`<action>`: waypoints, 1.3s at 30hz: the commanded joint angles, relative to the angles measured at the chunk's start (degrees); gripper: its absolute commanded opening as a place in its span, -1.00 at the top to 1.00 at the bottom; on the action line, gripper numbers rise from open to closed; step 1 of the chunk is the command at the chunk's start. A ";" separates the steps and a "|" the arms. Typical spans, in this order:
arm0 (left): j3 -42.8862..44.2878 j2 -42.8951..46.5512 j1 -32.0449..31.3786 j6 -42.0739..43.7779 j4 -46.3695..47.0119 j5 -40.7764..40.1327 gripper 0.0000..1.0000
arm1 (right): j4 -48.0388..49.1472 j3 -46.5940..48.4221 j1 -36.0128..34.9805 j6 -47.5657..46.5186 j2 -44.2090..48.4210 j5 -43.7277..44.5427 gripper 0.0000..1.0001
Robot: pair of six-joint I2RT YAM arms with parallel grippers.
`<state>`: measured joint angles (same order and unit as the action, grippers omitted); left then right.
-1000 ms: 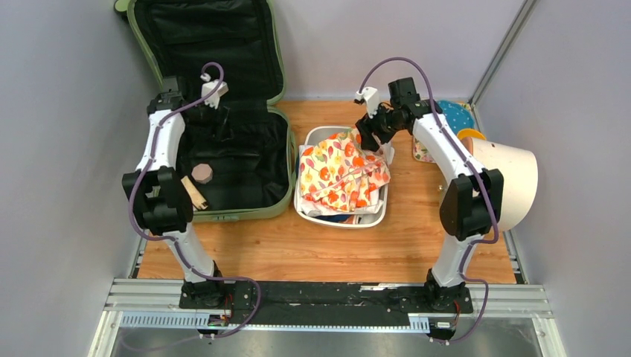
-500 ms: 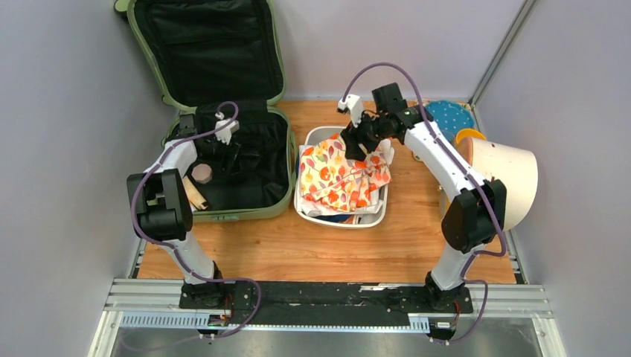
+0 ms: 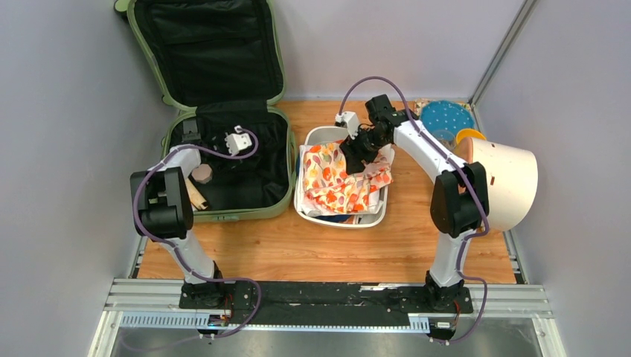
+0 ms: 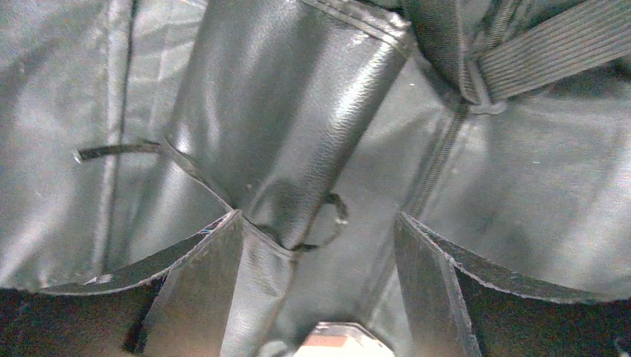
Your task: Open, take out, and arrange the luggage
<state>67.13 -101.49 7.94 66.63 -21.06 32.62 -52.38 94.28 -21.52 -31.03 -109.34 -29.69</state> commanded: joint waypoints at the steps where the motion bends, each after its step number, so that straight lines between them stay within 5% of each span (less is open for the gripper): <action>1: 1.94 -2.74 -0.65 11.66 5.25 -0.01 -0.61 | -4.48 4.59 0.16 -0.88 2.99 -3.88 -0.32; 7: -1.12 -4.59 -0.74 13.09 12.52 -0.72 -0.40 | -4.66 6.18 1.30 1.84 7.56 -6.96 -0.34; 13: -1.66 -3.72 -0.74 12.30 16.14 0.51 0.27 | -4.66 5.21 1.48 1.15 10.99 -5.91 -0.36; 16: 1.94 -2.05 -0.74 10.11 10.26 3.14 0.71 | -4.49 5.04 2.18 0.44 11.34 -3.89 -0.37; 17: 2.73 -0.56 -0.74 9.31 8.86 3.76 1.00 | -4.40 5.21 2.62 0.53 11.34 -3.97 -0.37; 24: 9.41 7.18 -0.74 -2.19 1.65 7.01 1.00 | -2.21 5.39 5.08 1.32 13.36 -3.97 -0.39; 30: 16.53 15.26 -3.98 -23.61 -3.46 13.95 1.00 | 0.96 4.95 8.33 3.95 15.90 -4.93 -0.40; 34: 19.79 18.52 -11.88 -47.08 -5.92 18.36 1.00 | 2.98 4.51 12.45 6.85 18.54 -6.78 -0.41; 38: 15.33 21.51 -21.91 -68.95 4.48 17.91 1.00 | 3.34 2.93 15.97 7.65 23.45 -7.49 -0.41; 39: 13.65 21.77 -24.18 -81.10 8.45 19.05 1.00 | 3.42 1.80 16.76 8.17 24.51 -7.40 -0.41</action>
<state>84.82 -82.00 -9.80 20.80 -23.16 46.19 -51.92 97.41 -7.38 -25.78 -91.35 -35.35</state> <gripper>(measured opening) 0.031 0.704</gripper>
